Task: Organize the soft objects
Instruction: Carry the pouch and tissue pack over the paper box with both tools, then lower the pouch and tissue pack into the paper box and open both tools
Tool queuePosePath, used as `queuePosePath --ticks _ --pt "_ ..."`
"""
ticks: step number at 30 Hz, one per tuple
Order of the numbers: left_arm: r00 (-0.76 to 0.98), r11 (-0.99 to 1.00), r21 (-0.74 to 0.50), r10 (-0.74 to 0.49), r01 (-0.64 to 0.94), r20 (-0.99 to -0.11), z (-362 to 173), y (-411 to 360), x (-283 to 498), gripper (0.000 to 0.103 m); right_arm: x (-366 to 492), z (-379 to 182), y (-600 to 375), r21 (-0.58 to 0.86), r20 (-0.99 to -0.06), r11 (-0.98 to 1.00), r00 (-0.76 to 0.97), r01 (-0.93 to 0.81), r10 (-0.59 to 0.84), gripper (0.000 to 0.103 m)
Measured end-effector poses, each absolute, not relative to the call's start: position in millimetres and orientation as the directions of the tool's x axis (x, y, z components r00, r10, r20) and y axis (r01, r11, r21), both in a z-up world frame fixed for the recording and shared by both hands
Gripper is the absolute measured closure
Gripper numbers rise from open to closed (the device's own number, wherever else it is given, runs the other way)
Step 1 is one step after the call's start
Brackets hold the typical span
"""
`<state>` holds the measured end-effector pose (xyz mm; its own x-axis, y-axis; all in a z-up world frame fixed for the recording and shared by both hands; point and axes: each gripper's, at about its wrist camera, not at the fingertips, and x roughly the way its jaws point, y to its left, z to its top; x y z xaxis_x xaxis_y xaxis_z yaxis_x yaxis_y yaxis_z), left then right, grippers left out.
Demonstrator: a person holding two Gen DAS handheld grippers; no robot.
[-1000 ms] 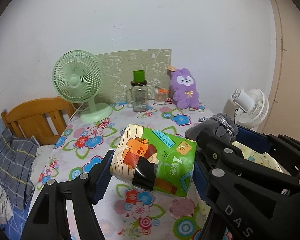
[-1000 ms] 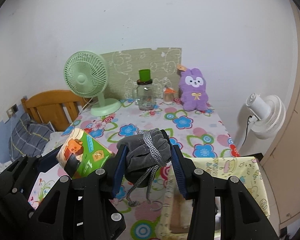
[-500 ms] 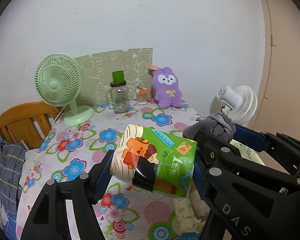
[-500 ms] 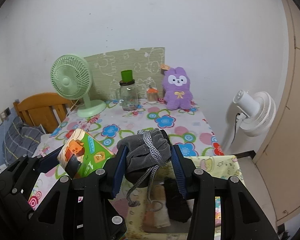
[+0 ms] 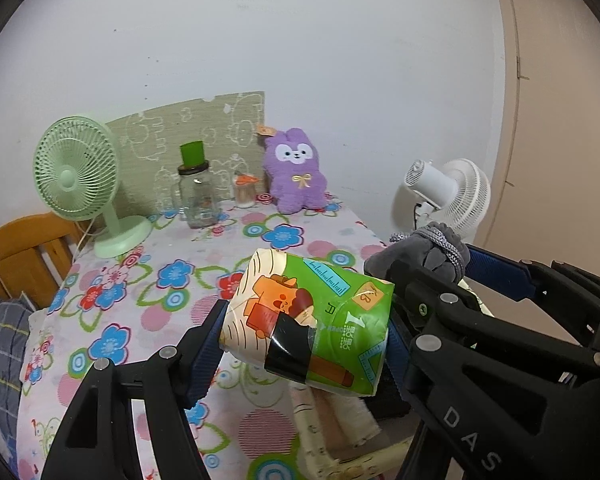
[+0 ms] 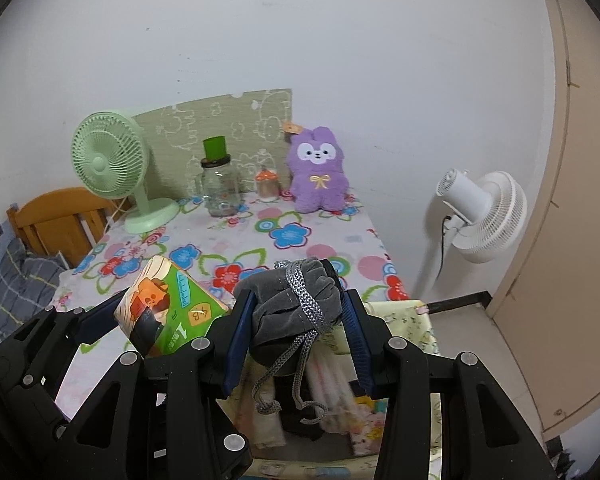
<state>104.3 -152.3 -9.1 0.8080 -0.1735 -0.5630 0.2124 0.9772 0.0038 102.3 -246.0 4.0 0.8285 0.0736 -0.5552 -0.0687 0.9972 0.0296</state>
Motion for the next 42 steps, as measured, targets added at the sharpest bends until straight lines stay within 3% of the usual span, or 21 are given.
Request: queuePosePath --ticks 18,34,37,42 --pt "0.744 0.952 -0.006 -0.242 0.305 -0.622 -34.4 -193.0 114.0 0.029 105.7 -25.0 -288.6 0.042 -0.607 0.999 0.794 0.013 0.015 0.056" --pt "0.685 0.938 0.028 -0.232 0.346 -0.691 -65.4 -210.6 118.6 0.029 115.9 -61.9 -313.3 0.138 -0.692 0.989 0.72 0.056 0.055 0.055" --pt "0.678 0.936 0.033 -0.229 0.35 -0.698 -68.6 -211.9 117.7 0.029 116.5 -65.4 -314.2 0.139 -0.702 0.989 0.71 0.055 0.06 0.052" --pt "0.677 0.937 0.036 -0.224 0.348 -0.701 -68.6 -212.3 115.4 0.029 112.9 -64.2 -314.3 0.109 -0.694 0.993 0.719 0.052 0.039 0.037"
